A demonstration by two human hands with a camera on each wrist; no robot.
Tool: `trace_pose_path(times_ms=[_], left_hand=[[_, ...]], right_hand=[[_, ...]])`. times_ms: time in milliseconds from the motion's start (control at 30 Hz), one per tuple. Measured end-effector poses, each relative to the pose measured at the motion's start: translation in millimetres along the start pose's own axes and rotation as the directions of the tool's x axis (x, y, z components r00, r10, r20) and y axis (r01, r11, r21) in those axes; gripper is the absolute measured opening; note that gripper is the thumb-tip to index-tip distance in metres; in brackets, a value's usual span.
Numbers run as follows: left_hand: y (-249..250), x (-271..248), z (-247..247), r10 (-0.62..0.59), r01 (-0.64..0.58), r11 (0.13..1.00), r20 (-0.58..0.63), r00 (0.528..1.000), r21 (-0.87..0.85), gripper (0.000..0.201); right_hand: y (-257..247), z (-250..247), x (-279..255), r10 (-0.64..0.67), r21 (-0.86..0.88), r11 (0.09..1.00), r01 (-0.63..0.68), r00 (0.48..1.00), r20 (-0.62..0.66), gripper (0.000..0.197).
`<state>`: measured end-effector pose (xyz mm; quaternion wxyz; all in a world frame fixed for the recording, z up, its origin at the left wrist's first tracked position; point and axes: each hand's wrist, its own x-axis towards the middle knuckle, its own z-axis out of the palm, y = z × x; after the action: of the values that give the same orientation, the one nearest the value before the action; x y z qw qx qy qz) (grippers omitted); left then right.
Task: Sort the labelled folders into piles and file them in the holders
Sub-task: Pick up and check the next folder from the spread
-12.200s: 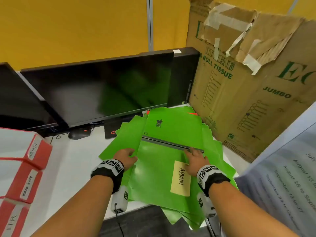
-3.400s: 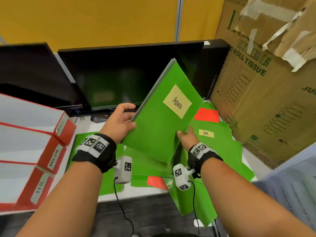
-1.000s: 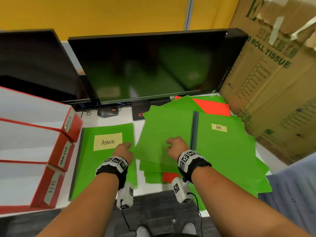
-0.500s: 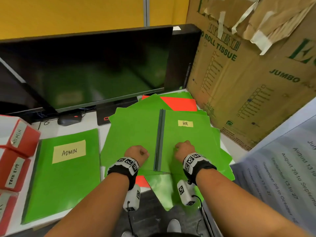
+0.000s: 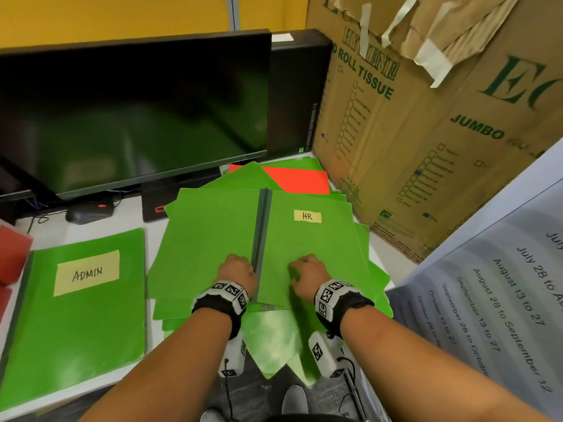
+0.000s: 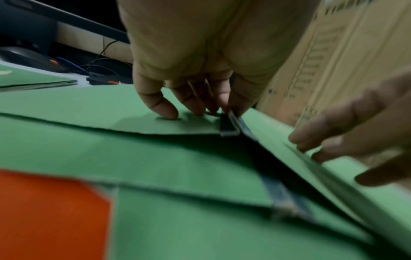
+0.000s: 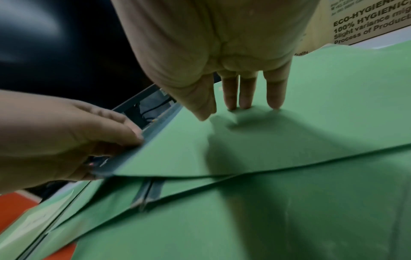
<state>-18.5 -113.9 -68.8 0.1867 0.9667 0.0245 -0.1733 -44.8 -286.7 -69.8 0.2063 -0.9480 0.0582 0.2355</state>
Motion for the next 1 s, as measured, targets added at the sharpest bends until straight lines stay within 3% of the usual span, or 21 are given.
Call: trace_pose_path(times_ms=[133, 267, 400, 533, 667, 800, 867, 933, 1000], left_hand=[[12, -6, -38, 0.046, -0.082, 0.965, -0.149, 0.988, -0.248, 0.009], [19, -21, -99, 0.15, -0.234, 0.907, -0.252, 0.956, -0.35, 0.008], [15, -44, -156, 0.173, -0.305, 0.877, -0.349, 0.921, -0.37, 0.007], [-18, -51, -179, 0.192, -0.354, 0.8, -0.354, 0.916, -0.484, 0.012], [-56, -53, -174, 0.079, -0.338, 0.7, -0.401, 0.912, -0.63, 0.022], [-92, -50, -157, -0.058, -0.227, 0.72, -0.383, 0.922, -0.656, 0.037], [-109, -47, -150, -0.078, -0.154, 0.744, -0.314, 0.946, -0.65, 0.044], [-120, -45, -142, -0.12, -0.087, 0.771, -0.277, 0.953, -0.631, 0.032], [-127, -44, -135, -0.187, -0.051, 0.749, -0.285, 0.94, -0.661, 0.023]], right_hand=[[0, -15, 6, 0.078, 0.151, 0.987, -0.054, 0.984, -0.161, 0.049], [-10, -34, 14, 0.179, 0.293, 0.95, -0.107, 0.955, -0.234, 0.055], [-30, -46, 17, 0.275, 0.481, 0.864, -0.15, 0.94, -0.201, 0.059], [-55, -47, 20, 0.248, 0.639, 0.762, -0.104, 0.958, -0.14, 0.069], [-77, -46, 21, 0.269, 0.785, 0.613, -0.088, 0.958, -0.102, 0.072], [-89, -44, 24, 0.308, 0.902, 0.431, -0.001, 0.94, -0.146, 0.054], [-97, -45, 21, 0.304, 0.856, 0.513, 0.061, 0.92, -0.248, 0.043], [-106, -46, 19, 0.231, 0.766, 0.627, 0.146, 0.903, -0.362, 0.037], [-115, -46, 13, 0.151, 0.703, 0.677, 0.217, 0.894, -0.422, 0.034]])
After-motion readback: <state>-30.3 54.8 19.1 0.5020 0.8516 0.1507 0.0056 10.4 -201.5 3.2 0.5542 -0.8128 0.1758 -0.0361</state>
